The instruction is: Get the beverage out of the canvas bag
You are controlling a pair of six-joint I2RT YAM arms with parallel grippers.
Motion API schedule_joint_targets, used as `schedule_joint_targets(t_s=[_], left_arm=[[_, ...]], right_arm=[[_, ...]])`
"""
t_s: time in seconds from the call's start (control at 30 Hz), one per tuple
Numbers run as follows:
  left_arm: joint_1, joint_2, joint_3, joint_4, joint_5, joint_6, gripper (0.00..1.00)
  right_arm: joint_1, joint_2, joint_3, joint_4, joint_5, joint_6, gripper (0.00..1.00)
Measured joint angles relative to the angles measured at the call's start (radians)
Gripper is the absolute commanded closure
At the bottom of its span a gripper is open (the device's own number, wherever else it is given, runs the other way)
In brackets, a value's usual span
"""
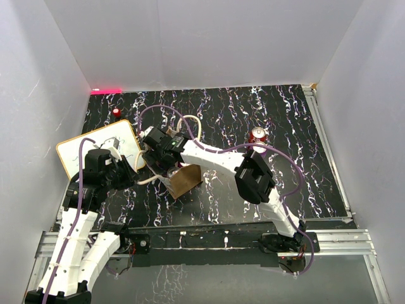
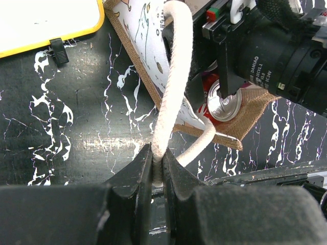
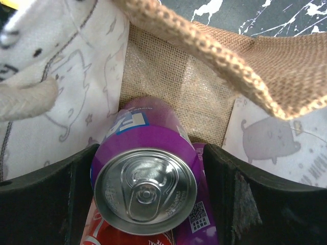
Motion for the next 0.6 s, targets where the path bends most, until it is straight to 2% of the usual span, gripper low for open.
schedule_joint_targets(t_s=[0.1,0.43,0.6], left_arm=[[0.000,0.000,0.000,0.000,0.000,0.000,1.00],[0.000,-0.002,0.000,0.000,0.000,0.000,1.00],[0.000,-0.002,0.000,0.001,0.000,0.000,1.00]], right_arm=[[0.003,0.017,0.020,-0.012,0.002,0.000,0.28],[0.012,0.026,0.064,-0.046,0.022,-0.008,0.67],[0.012,-0.045,-0.009,0.027,0.060,-0.003,0.81]])
